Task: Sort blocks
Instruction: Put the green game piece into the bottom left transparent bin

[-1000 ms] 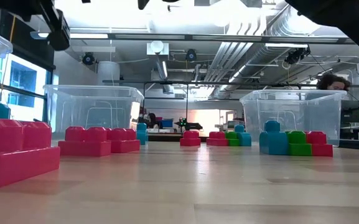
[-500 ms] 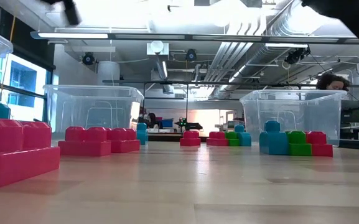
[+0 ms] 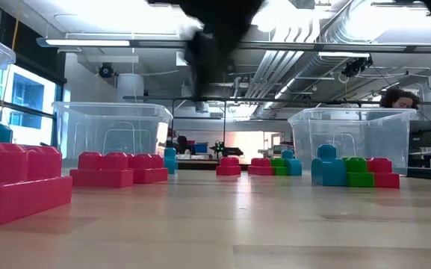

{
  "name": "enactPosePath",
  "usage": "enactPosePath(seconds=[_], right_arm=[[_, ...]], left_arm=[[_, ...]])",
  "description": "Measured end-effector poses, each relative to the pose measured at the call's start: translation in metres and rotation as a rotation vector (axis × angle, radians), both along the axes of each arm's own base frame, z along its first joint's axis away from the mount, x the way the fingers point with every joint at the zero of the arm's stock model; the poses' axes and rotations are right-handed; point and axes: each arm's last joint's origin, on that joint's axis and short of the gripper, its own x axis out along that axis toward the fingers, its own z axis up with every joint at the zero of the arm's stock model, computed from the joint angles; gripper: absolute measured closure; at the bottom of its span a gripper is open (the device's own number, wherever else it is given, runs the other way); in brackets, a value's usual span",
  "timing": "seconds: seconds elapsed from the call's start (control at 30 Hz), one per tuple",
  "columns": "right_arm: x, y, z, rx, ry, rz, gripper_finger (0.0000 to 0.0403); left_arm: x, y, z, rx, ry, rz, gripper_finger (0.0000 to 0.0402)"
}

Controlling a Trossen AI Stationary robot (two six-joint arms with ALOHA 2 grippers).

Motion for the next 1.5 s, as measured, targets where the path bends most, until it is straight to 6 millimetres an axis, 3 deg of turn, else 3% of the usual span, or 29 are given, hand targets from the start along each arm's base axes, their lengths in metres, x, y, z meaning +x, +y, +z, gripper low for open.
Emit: enactPosePath(seconds=[0.17,0.33,0.5,0.6,0.67,0.8,0.97,1.2,1.5], right_arm=[[-0.065,0.004,-0.020,0.045,0.093,-0.097,0.0202],[-0.152,0.009,-0.006,0.104,0.087,-0.412,0.0208],[-0.228,0.034,0.004,0.204,0.133,-0.722,0.0211],[-0.254,0.055,0.001,0.244,0.168,-0.828,0.0221],[-0.263,0.067,-0.004,0.249,0.195,-0.862,0.0229],[-0.258,0.077,-0.017,0.259,0.244,-0.929,0.0240],[-0.247,0.068,-0.035,0.182,0.372,-1.048,0.0247],[-0.241,0.054,-0.043,0.100,0.429,-1.282,0.0251],[-0.240,0.069,-0.059,0.121,0.512,-1.362,0.0252]], left_arm=[[0.011,-0.005,-0.007,0.013,0.042,-0.008,0.0145],[0.019,-0.008,-0.012,0.021,0.064,-0.008,0.0145],[0.030,-0.012,-0.018,0.031,0.094,-0.002,0.0145],[0.038,-0.015,-0.024,0.037,0.119,-0.001,0.0145],[0.043,-0.017,-0.028,0.043,0.135,-0.001,0.0145],[0.052,-0.020,-0.034,0.054,0.163,0.000,0.0145],[0.057,-0.022,-0.038,0.058,0.180,0.001,0.0145],[0.057,-0.022,-0.038,0.058,0.180,0.001,0.0145],[0.057,-0.022,-0.039,0.053,0.182,0.003,0.0145]])
